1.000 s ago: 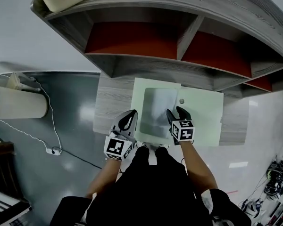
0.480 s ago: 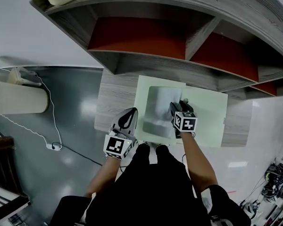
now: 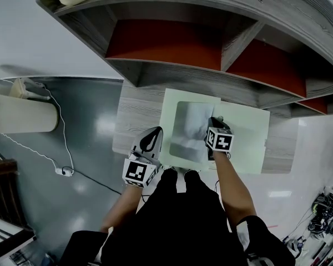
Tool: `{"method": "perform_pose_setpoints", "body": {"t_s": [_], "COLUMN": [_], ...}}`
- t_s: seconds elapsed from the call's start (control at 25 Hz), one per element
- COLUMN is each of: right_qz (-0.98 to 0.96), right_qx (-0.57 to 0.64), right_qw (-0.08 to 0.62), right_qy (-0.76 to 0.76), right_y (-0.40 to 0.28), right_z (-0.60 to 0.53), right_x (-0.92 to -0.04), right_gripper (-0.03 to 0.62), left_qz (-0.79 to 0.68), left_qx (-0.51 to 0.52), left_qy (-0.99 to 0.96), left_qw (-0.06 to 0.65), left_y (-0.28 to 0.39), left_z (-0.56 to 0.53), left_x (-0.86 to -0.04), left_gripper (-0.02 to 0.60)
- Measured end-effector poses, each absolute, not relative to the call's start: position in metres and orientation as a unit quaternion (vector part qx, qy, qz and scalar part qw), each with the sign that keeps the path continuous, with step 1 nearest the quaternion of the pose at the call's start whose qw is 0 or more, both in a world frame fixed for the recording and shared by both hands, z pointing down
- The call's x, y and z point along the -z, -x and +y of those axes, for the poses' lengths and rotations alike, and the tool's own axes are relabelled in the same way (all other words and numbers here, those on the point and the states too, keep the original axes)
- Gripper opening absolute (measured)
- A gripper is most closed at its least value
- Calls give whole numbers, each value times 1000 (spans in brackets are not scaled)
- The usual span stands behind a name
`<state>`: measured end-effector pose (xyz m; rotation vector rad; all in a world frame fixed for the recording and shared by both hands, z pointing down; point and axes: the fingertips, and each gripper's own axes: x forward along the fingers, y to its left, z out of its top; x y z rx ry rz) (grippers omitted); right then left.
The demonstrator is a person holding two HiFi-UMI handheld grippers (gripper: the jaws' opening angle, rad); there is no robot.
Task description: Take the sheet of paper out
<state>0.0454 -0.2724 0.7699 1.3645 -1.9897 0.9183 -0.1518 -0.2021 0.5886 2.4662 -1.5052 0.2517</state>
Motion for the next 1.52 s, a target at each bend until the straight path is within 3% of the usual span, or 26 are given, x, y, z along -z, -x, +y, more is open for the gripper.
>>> {"method": "perform_pose_setpoints", "body": {"t_s": [1.52], "right_qz": [-742], "right_qx": [-162], "right_qw": [259], "right_qy": [-597], "right_y": [-156], "right_z": [-247], "right_x": [-661], "right_gripper": [21], "left_qz": [-491], "left_qx": [-73], "left_qy": [-863], "left_qw": [94], "left_y": [97], "left_z": [-174], "left_x": [-560], "left_gripper": [6]}}
